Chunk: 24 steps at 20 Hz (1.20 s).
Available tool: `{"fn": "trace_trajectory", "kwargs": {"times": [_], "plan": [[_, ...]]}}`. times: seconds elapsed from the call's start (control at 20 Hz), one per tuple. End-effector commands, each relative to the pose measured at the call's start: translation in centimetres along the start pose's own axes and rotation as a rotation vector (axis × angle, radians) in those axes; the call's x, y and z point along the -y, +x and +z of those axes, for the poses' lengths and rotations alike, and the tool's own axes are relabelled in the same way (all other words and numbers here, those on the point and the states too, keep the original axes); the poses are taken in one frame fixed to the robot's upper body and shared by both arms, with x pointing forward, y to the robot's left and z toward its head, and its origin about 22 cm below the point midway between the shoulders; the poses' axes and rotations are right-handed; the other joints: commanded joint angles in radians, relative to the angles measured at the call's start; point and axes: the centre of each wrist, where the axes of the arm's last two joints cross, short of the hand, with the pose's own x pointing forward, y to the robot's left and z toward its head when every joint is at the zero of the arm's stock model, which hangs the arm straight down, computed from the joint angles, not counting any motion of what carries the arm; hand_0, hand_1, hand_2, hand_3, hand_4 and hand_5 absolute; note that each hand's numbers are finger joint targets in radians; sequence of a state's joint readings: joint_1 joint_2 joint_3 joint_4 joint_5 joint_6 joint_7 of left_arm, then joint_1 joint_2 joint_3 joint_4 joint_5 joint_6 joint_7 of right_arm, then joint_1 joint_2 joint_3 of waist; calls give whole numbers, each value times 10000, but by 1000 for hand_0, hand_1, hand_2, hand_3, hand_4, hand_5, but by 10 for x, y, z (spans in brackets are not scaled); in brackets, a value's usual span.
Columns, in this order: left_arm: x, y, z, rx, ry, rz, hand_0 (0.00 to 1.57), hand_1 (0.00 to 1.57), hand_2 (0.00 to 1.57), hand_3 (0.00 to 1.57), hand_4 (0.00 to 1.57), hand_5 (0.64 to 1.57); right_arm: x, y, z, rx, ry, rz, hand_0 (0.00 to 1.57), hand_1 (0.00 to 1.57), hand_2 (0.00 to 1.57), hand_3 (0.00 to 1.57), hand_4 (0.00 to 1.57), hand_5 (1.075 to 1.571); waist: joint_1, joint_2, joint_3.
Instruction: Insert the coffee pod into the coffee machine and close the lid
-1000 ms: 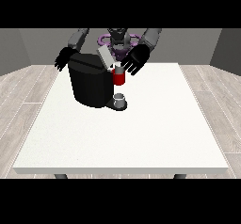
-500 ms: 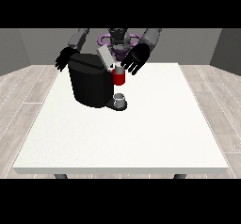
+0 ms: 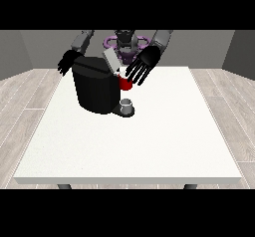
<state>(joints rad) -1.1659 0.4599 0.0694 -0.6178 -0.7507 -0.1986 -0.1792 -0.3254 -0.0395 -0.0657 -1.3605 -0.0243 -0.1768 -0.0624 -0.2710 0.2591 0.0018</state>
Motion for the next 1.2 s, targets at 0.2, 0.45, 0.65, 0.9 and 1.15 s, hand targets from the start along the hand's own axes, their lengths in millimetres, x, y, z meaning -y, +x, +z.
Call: {"fn": "trace_trajectory", "kwargs": {"times": [0.2, 0.45, 0.65, 0.9, 1.15], "plan": [[16, -4, 2, -105, -310, -107, 0, 0, 0, 0, 0, 1571, 10, -9, 7, -183, -1, 182, 0, 0, 0, 0, 424, 1571, 213, -479, -17], [9, 11, -3, 2, -455, 138, 0, 0, 0, 0, 0, 1571, 21, -25, 7, -74, -364, -230, 0, 0, 0, 0, 381, 1571, 482, -541, -12], [29, 3, 2, -106, -701, 806, 0, 0, 0, 0, 0, 1571, 39, -49, 29, -529, -588, -268, 0, 0, 0, 0, 387, 1571, 718, -988, -11], [77, -34, 22, -550, -437, 4033, 0, 0, 0, 0, 0, 1571, 55, -46, 41, -1471, -1066, -106, 0, 0, 0, 0, 398, 1571, 1232, -2422, -26], [162, -19, 34, -761, -650, 7540, 0, 0, 0, 0, 237, 1571, 37, -60, 59, -1813, -1151, 103, 0, 0, 0, 0, 492, 1571, 1995, -3776, -29]]}}
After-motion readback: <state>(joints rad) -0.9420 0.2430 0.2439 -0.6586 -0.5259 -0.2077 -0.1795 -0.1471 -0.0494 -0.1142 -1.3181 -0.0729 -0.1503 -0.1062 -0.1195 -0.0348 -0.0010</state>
